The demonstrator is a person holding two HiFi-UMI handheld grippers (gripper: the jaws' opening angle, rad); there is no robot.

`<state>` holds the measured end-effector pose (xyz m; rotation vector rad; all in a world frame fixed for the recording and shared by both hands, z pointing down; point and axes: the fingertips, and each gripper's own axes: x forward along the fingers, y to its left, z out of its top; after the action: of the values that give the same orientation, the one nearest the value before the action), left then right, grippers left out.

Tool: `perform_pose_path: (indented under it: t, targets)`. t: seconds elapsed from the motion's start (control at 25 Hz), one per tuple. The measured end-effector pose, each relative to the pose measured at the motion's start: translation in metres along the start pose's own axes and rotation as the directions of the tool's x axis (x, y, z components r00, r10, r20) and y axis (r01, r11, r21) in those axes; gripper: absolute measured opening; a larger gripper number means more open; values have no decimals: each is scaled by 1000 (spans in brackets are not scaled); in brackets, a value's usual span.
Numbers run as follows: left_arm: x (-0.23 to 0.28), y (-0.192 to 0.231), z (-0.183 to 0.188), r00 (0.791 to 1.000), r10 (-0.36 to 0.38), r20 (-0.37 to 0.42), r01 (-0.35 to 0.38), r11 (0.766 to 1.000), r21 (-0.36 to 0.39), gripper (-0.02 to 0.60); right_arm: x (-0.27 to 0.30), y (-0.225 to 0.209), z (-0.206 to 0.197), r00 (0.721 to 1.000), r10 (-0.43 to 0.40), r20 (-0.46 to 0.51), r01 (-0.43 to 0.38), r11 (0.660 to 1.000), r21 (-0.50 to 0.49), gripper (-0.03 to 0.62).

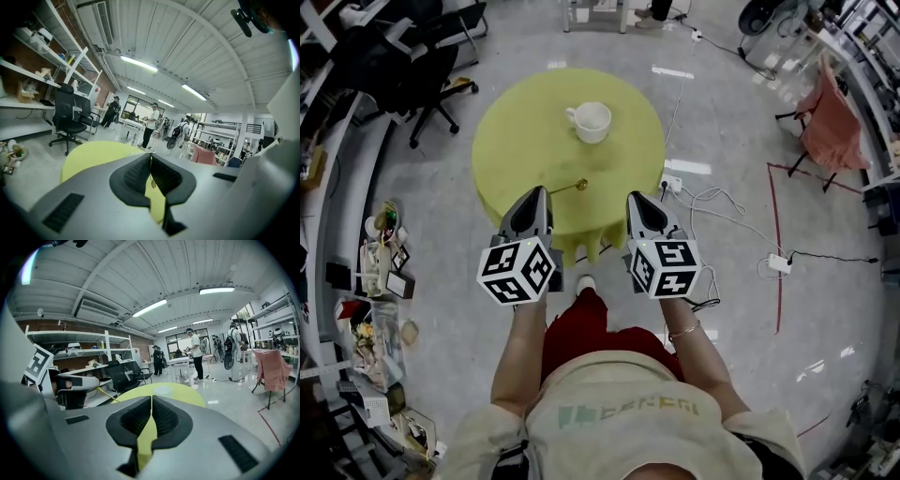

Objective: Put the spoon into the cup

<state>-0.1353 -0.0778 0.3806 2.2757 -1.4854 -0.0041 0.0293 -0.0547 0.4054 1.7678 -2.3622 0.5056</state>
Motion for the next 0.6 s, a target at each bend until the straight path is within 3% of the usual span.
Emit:
perform_pose_path:
  t: [0.6]
  targets:
    - [73,42,31,998,-55,-10,55,998,1,23,73,-7,18,997,-74,-9,74,997,13,37]
